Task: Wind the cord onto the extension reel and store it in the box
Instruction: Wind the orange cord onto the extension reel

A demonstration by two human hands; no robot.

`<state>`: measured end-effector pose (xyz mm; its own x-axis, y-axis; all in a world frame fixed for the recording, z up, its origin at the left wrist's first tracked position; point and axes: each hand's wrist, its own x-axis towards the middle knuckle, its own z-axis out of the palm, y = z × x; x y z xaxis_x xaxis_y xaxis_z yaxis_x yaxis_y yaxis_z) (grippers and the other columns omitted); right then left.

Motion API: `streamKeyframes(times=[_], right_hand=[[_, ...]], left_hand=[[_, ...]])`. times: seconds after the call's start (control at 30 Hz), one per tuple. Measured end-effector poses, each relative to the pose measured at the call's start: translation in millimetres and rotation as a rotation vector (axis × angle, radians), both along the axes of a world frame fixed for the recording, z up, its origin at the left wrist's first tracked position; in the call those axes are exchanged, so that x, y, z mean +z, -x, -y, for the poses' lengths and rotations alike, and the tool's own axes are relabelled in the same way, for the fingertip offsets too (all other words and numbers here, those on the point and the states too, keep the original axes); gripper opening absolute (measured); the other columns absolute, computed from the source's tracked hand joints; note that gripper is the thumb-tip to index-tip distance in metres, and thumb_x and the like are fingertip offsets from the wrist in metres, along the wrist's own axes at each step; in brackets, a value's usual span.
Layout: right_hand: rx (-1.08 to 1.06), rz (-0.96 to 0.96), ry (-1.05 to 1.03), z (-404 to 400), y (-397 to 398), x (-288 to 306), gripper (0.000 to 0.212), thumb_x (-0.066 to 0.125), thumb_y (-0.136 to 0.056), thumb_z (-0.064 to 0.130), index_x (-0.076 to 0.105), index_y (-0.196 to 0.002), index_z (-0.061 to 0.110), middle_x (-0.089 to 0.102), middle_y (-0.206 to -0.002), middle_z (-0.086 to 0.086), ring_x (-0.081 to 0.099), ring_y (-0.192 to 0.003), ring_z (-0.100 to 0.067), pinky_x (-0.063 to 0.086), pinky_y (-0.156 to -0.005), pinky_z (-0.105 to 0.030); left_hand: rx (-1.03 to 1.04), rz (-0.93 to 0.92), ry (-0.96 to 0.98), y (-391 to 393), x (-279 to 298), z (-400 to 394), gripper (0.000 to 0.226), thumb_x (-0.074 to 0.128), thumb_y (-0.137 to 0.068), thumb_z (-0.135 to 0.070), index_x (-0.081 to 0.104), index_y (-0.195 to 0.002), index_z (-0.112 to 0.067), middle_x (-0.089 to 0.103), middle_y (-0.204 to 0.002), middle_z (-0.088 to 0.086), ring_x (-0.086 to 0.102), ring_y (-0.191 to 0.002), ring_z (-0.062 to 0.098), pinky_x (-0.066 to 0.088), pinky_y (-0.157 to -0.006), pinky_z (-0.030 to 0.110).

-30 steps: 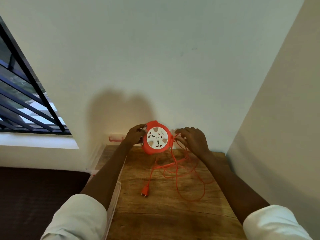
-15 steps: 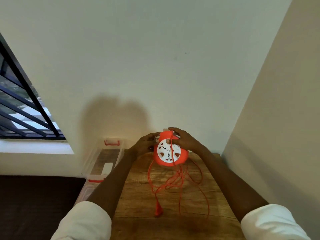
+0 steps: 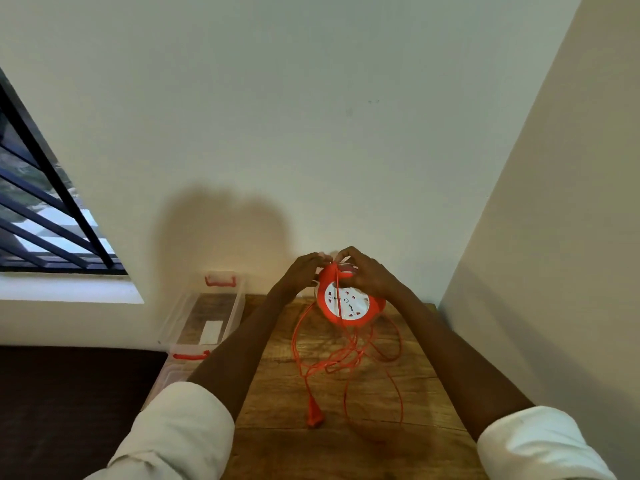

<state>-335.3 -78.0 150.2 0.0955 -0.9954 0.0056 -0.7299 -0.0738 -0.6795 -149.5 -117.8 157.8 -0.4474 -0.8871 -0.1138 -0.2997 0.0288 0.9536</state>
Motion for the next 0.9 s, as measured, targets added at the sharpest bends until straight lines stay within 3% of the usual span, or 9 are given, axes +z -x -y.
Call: streamKeyframes(times=[0.13,0.27,0.4,0.53,0.67,0.83,0.9], right_hand=[[0.092,-0.043,0.025,-4,10,4,0.045,0.077,-0.084,0.027,0.055,-0.120,0.045,0.056,-0.122,0.024,0.055,-0.109,-0.006,0.046,-0.091,-0.029],[0.044,-0.016,0.034,-5,21,5,0.048,0.076,-0.083,0.028,0.058,-0.125,0.044,0.060,-0.125,0.021,0.058,-0.114,-0.008,0.046,-0.096,-0.033],[-0.210,0.055,0.068,-4,35,5,0.057,0.074,-0.085,0.037,0.051,-0.136,0.041,0.059,-0.138,0.006,0.057,-0.123,-0.018,0.044,-0.101,-0.040],[-0.424,0.355,0.106,-3,45,-1,0.059,0.072,-0.089,0.032,0.048,-0.142,0.026,0.053,-0.144,-0.003,0.053,-0.127,-0.025,0.048,-0.101,-0.041],[-0.557,0.642,0.197,-1,53,3,0.045,0.076,-0.085,0.026,0.060,-0.127,0.024,0.065,-0.124,0.001,0.061,-0.115,-0.024,0.056,-0.085,-0.033],[-0.650,0.778,0.221,2,63,8,0.042,0.079,-0.081,0.031,0.061,-0.119,0.033,0.068,-0.116,0.005,0.066,-0.104,-0.020,0.060,-0.084,-0.040],[-0.667,0.809,0.224,3,66,9,0.043,0.080,-0.080,0.032,0.061,-0.120,0.033,0.069,-0.114,0.005,0.068,-0.100,-0.019,0.062,-0.079,-0.036]], left_hand=[[-0.038,-0.043,-0.028,-9,-6,0,0.030,0.050,-0.104,-0.011,0.062,-0.128,0.003,0.064,-0.126,0.018,0.065,-0.112,0.035,0.053,-0.101,0.047],[0.122,-0.095,-0.151,-6,-13,1,0.030,0.049,-0.102,-0.009,0.063,-0.119,0.011,0.067,-0.107,0.021,0.064,-0.099,0.033,0.050,-0.098,0.042],[0.186,0.113,0.006,-18,-26,5,0.026,0.051,-0.098,-0.005,0.068,-0.114,0.006,0.071,-0.107,0.020,0.066,-0.101,0.032,0.050,-0.098,0.042],[0.140,0.285,0.130,-36,-34,9,0.030,0.050,-0.094,0.005,0.069,-0.118,0.003,0.069,-0.120,0.018,0.064,-0.113,0.030,0.050,-0.098,0.036],[0.117,0.419,0.194,-50,-42,12,0.035,0.049,-0.089,0.012,0.069,-0.117,0.002,0.068,-0.121,0.018,0.062,-0.117,0.028,0.047,-0.092,0.029],[-0.032,0.724,0.179,-67,-55,13,0.032,0.049,-0.096,-0.004,0.067,-0.123,-0.004,0.059,-0.136,0.014,0.053,-0.126,0.028,0.042,-0.108,0.036],[-0.045,0.775,0.214,-71,-60,12,0.030,0.050,-0.098,-0.010,0.068,-0.121,-0.006,0.058,-0.137,0.013,0.053,-0.126,0.027,0.042,-0.108,0.037]])
